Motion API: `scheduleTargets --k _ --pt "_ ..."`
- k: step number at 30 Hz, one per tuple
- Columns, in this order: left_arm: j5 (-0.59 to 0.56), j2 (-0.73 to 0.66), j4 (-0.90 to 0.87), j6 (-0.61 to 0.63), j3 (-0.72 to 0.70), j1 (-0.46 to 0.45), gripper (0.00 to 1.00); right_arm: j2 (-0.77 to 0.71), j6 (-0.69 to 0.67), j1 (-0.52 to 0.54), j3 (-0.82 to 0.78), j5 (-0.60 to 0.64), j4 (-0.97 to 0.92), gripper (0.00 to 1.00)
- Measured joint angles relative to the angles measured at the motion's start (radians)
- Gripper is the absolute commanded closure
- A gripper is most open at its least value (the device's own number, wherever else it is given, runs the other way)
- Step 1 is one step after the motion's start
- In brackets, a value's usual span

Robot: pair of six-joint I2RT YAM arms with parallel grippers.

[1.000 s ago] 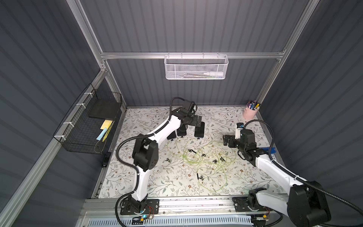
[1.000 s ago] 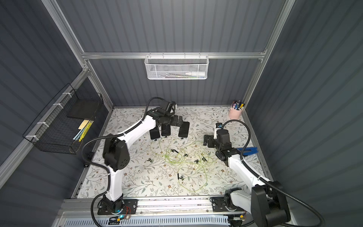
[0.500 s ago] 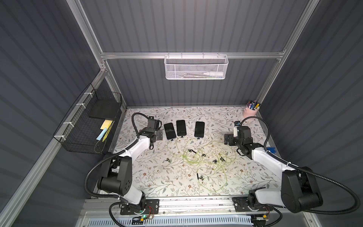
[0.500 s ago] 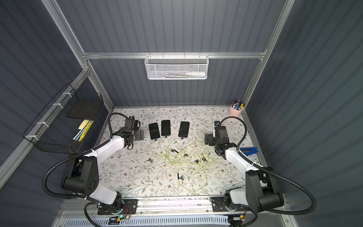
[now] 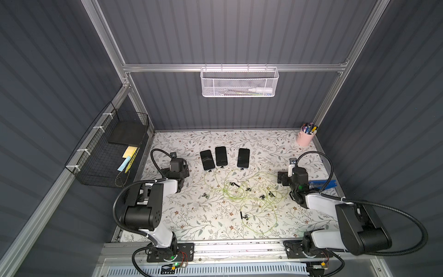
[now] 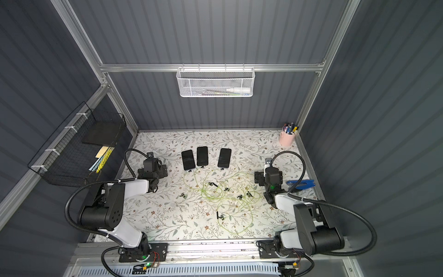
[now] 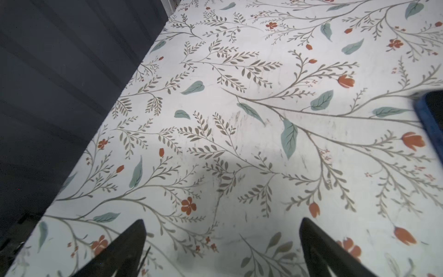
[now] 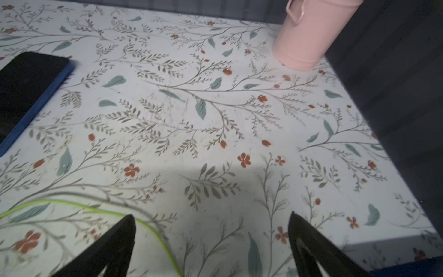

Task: Plug wired earphones into phones
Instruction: Reset both arms

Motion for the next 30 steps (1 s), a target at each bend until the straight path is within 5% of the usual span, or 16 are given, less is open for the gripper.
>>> scheduleTargets --k 5,12,30 --pt "0.058 0.042 0.09 0.012 -0.011 0.022 0.0 0.143 0.019 -0.106 -0.007 -0.037 0.205 0.01" --pt "0.119 0.037 0.351 0.034 -0.172 0.024 0.0 0.148 0.041 -0.131 -0.02 -0.069 0.296 0.01" --pt "0.143 0.039 0.463 0.041 -0.197 0.024 0.0 0.148 0.056 -0.131 -0.032 -0.065 0.347 0.01"
